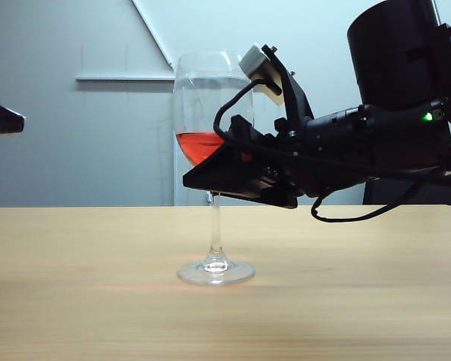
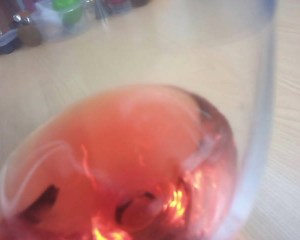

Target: Gently pick up the goblet, rotate it counterclockwise for two full turns (viewing from above), and then place it back on the table.

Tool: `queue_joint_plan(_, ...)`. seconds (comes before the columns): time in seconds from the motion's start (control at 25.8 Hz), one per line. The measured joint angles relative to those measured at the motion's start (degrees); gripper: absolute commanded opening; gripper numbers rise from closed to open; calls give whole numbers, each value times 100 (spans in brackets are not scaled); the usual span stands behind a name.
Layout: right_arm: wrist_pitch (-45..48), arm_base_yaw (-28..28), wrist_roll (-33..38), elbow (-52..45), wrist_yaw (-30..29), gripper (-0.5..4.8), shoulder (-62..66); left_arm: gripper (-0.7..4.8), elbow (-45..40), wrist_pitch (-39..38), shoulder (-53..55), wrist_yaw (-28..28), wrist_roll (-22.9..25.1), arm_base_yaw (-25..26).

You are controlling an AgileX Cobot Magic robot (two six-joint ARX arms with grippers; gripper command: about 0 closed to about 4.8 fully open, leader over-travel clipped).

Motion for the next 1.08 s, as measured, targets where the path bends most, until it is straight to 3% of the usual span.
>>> queue_joint_plan(0.15,-153,13,0,-2,0,250,2,-5,0,2,0,0,2,0)
queue_joint_plan(0.31,-205,13,0,-2,0,168,2,-5,0,0,0,0,0,0)
queue_joint_plan(0.66,-131,15,26,0,46,163,2,-5,0,0,2,0,2,0)
queue_joint_plan(0.89,-127,13,111,-2,138,92,2,-5,0,0,2,0,2,0)
queue_joint_plan(1.08,-109,15,107,0,151,80,2,-5,0,0,2,0,2,0)
